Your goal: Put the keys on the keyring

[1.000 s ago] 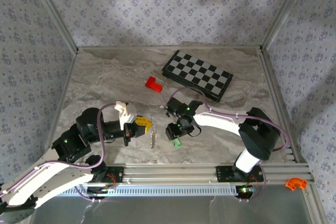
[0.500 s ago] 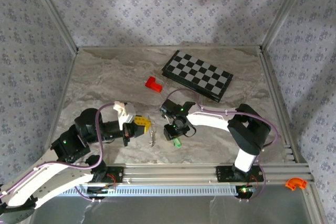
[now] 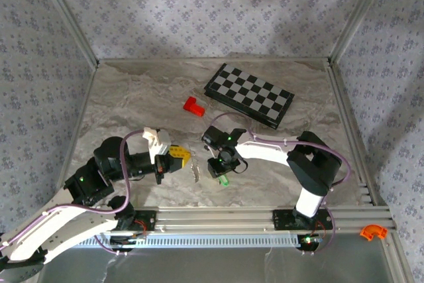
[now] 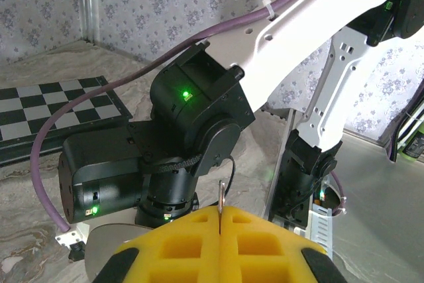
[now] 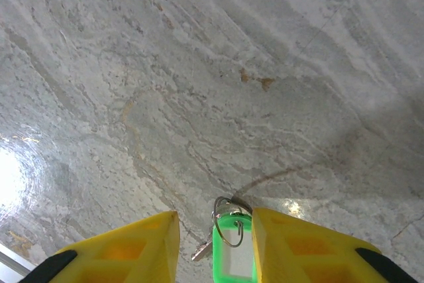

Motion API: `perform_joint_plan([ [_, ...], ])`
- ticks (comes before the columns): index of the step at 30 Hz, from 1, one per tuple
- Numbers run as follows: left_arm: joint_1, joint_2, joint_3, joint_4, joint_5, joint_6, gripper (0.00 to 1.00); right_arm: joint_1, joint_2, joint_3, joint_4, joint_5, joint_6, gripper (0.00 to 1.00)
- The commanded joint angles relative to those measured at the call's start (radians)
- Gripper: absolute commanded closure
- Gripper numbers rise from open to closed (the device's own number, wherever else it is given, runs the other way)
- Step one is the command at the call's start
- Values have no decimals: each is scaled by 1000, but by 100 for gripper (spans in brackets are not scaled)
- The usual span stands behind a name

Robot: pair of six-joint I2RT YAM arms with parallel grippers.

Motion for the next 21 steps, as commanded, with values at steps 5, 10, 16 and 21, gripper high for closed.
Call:
perform_joint_plan([
  [5,-6,-8,3,58,8,-14,100,9,22,20,-42,9,-28,75],
  [10,-6,-9,4,52,10,-11,100,9,32,30,-48,11,-35,77],
  [16,-5,-9,4,59,14,-11,100,9,30,33,-55,21,-40,85],
  [21,-5,-11,8,59,20,-8,100,6,25,38,-65,36,-45,88],
])
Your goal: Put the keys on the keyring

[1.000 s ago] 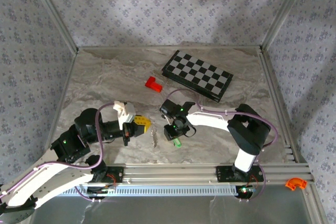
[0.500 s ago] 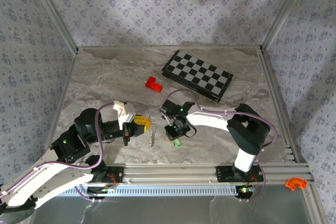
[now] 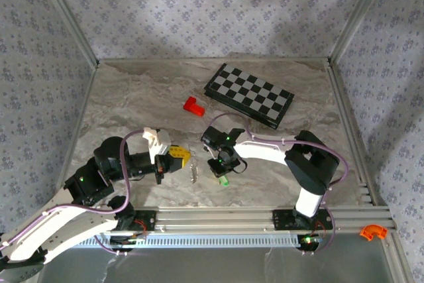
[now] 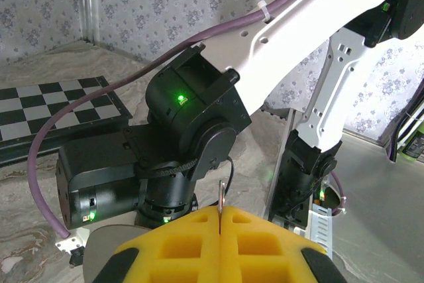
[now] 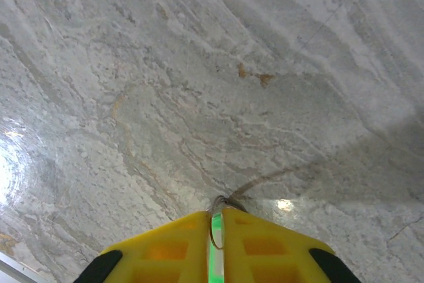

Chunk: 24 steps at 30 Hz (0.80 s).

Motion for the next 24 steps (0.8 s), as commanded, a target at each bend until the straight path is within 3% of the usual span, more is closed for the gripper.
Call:
perform_joint_plan([
  [1,-6,-11,9,59,18,-8,100,4,6,28,-42,27,-15,89],
  [13,-6,-15,7,60,17,1,100,-9,-26,26,-101,51,-41,100],
  [24,-6,-36,-46,61,1,40,100,-44,-27,81,-364,59,-119,100],
])
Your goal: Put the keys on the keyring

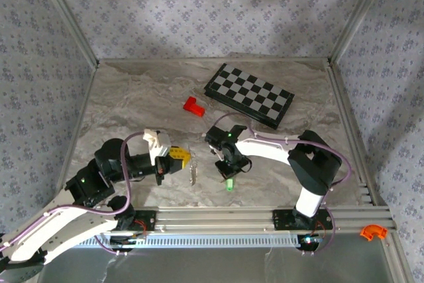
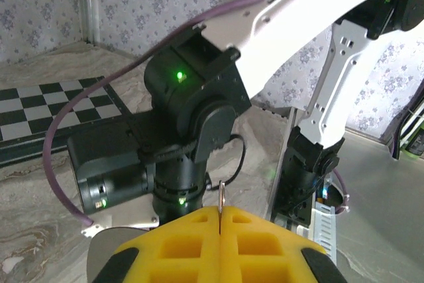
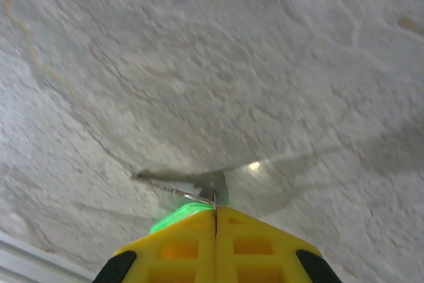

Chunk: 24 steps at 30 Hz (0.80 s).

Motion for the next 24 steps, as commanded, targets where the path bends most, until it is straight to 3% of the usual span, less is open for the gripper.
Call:
perform_joint_plan([
  [1,-5,-17,-9,41,3,33,100,-18,-2,63,-166,20,-53,100],
  [11,-5,-40,-53,71,17,56,100,-72,90,174,-290,33,-135,100],
  [24,-6,-27,-67,101,28,56,100,-124,127,146,-248,14,-185,100],
])
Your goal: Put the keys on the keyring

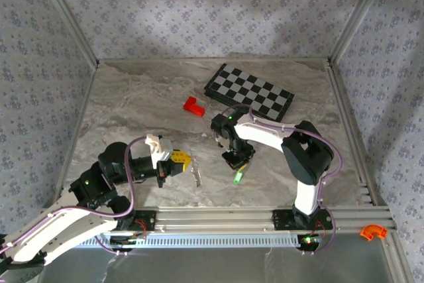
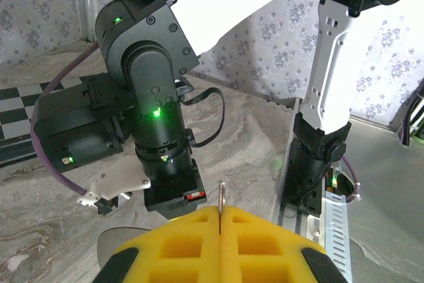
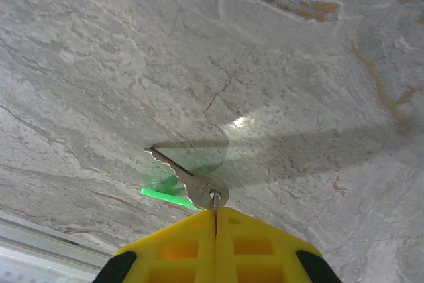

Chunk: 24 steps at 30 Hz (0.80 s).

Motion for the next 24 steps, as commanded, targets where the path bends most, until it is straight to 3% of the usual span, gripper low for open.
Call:
perform_joint_plan([
  [1,-5,1,2,59,24,14,100,-4,21,-11,-9,2,-25,100],
  [13,1,18,-1,67,24,14,100,-13,38,-15,8,5,-16,100],
  [24,7,20,11,76,36,16,100,-19,-85,-48,47,-13,68,61],
])
